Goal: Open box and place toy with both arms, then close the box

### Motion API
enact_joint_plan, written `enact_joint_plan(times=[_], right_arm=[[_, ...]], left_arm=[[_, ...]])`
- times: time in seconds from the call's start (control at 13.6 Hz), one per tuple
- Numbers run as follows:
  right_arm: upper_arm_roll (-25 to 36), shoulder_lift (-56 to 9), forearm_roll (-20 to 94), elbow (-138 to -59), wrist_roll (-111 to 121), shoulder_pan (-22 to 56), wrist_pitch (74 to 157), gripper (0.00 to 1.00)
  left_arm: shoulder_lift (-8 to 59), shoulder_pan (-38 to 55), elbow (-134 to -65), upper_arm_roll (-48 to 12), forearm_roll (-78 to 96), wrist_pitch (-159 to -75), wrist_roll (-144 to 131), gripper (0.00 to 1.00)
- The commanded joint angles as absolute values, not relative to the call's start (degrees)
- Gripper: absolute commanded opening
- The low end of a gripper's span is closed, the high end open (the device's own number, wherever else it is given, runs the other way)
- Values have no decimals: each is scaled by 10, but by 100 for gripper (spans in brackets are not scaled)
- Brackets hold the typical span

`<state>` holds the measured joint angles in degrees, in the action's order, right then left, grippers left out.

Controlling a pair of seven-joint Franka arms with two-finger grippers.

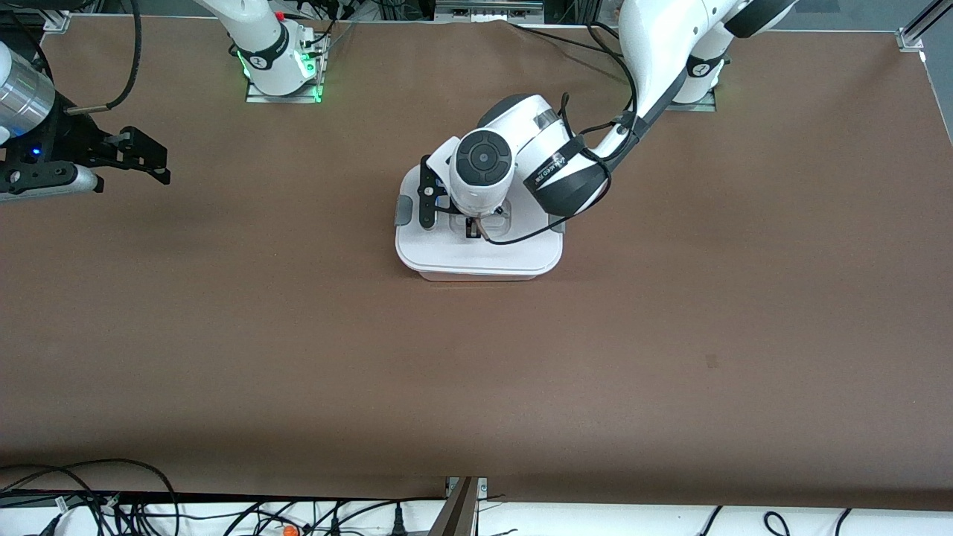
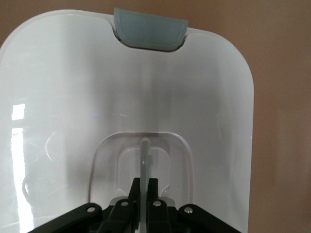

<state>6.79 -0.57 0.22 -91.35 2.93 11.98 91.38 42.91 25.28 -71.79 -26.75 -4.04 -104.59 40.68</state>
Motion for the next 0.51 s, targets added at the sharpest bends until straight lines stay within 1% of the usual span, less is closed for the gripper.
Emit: enact_joint_plan(times=[0.0,0.44], right_arm=[[66,-13,4,-896,23,118,900,100],[66,-13,4,-896,24,117,899,100]], left_arm=[[412,247,-745,-267,-50,-1031,407,0],[413,250,-749,-266,-52,-1033,406,0]])
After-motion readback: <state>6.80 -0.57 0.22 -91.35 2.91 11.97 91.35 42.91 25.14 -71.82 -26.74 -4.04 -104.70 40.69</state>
